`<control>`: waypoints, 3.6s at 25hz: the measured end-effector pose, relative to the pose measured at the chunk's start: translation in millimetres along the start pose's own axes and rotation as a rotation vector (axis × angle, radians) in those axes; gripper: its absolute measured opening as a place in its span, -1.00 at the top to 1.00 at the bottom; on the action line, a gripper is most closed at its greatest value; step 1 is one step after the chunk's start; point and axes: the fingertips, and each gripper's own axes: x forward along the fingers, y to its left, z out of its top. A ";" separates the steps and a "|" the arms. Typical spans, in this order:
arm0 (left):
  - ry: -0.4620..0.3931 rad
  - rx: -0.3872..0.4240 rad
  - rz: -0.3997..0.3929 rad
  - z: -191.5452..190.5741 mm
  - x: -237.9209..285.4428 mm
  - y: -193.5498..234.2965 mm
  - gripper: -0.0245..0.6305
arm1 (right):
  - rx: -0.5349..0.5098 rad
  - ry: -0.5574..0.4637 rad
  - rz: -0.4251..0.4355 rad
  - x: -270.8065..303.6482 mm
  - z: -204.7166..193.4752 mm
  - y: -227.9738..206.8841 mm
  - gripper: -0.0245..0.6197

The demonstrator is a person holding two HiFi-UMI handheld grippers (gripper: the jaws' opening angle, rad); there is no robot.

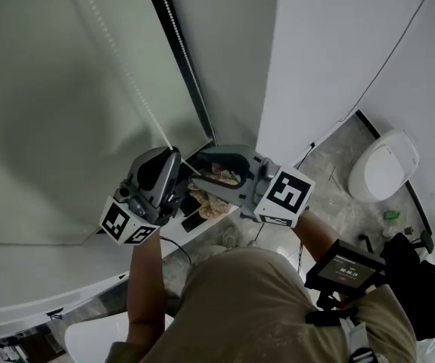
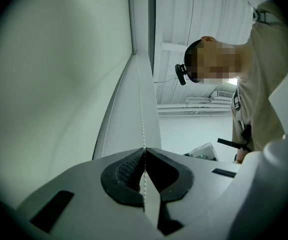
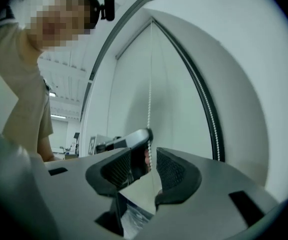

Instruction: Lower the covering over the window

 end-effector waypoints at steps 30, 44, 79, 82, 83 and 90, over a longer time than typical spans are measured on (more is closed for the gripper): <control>0.039 -0.030 -0.129 3.7 27.6 -22.5 0.87 | 0.174 0.008 -0.060 5.1 -27.0 -2.1 0.89; 0.112 -0.128 -0.097 -73.5 -17.8 -41.4 0.87 | 0.012 -0.120 -0.065 2.8 38.3 -1.1 0.55; 0.093 -0.082 -0.117 -59.5 -3.4 -53.1 0.86 | 0.016 -0.129 -0.066 -2.4 41.1 0.1 0.65; 0.111 -0.065 -0.122 -60.1 -3.9 -54.5 0.86 | 0.054 -0.118 -0.066 -0.6 35.7 -0.4 0.89; 0.125 -0.052 -0.133 -60.2 -3.9 -55.5 0.86 | 0.067 -0.116 -0.072 -1.0 34.5 -2.3 0.90; -0.071 -0.175 -0.146 -15.3 -17.8 -23.7 0.44 | 0.102 -0.102 -0.085 -3.5 25.7 -15.6 0.90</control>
